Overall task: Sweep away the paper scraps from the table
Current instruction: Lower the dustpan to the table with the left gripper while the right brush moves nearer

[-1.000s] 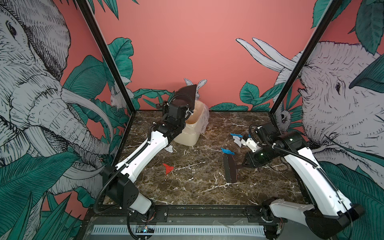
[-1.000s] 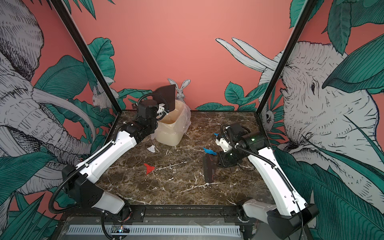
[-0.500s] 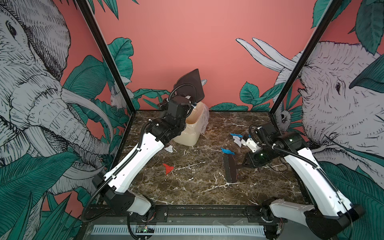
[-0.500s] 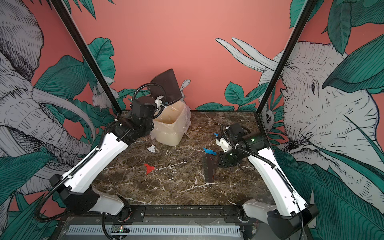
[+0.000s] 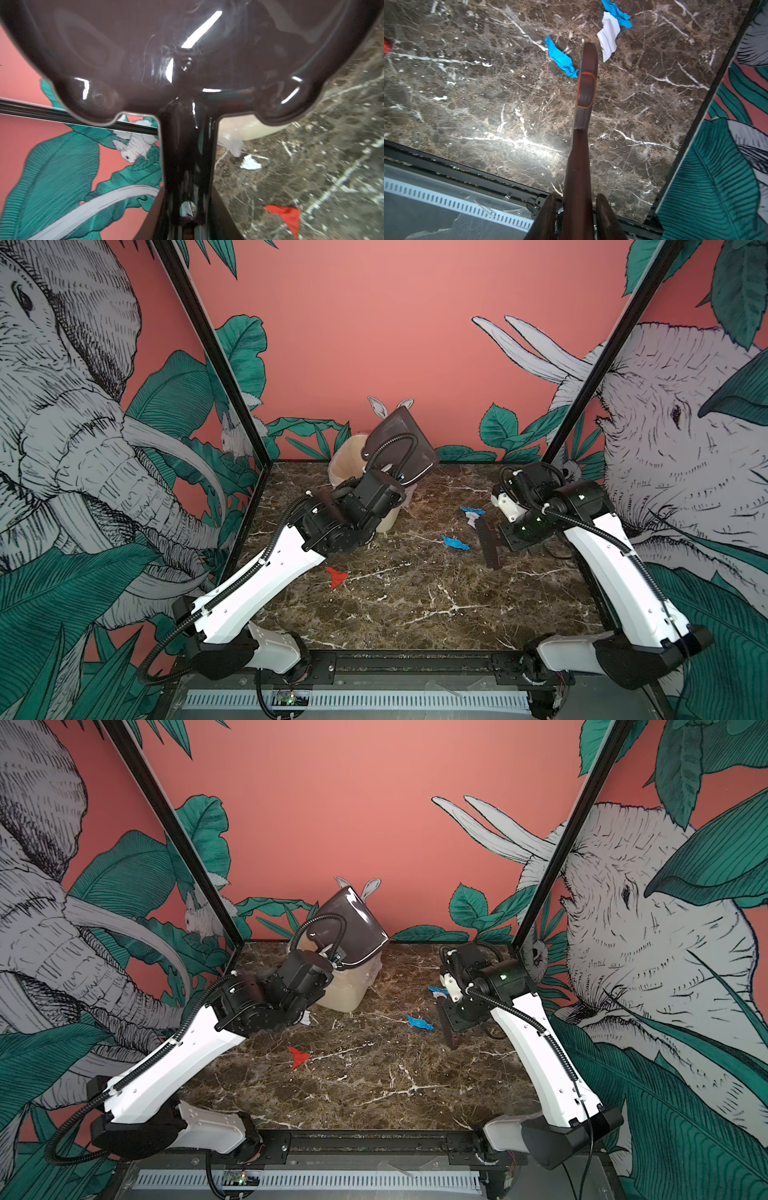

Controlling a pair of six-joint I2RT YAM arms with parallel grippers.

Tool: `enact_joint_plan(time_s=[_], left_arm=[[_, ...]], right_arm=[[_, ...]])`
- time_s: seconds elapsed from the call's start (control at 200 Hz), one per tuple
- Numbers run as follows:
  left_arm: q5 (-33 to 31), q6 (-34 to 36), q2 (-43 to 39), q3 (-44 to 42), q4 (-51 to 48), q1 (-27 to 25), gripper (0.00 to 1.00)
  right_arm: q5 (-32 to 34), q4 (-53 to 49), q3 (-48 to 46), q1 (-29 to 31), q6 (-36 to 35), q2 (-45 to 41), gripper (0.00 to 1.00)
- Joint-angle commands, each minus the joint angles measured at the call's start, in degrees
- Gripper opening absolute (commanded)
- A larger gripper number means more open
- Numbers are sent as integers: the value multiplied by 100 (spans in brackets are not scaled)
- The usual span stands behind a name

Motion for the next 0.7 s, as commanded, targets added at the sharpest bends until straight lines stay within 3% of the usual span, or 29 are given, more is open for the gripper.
enact_joint_plan(time_s=[0.0,0.155,0.36,0.695], left_arm=[[640,-1376,-241,-449,-618,-204,0],[1347,-2278,-500,-1246,-606,-434,0],[1823,-3276,-982,-2413,-369,-759,0],[2383,-3784,-1003,-3375,-47,-969,0]], right_arm=[[651,175,-11,6,-196,115,0],[866,490,-166,151,-351,268,0],[1018,700,-263,467,-527,554,0],[1433,729,-210,771,-862,1360,0]])
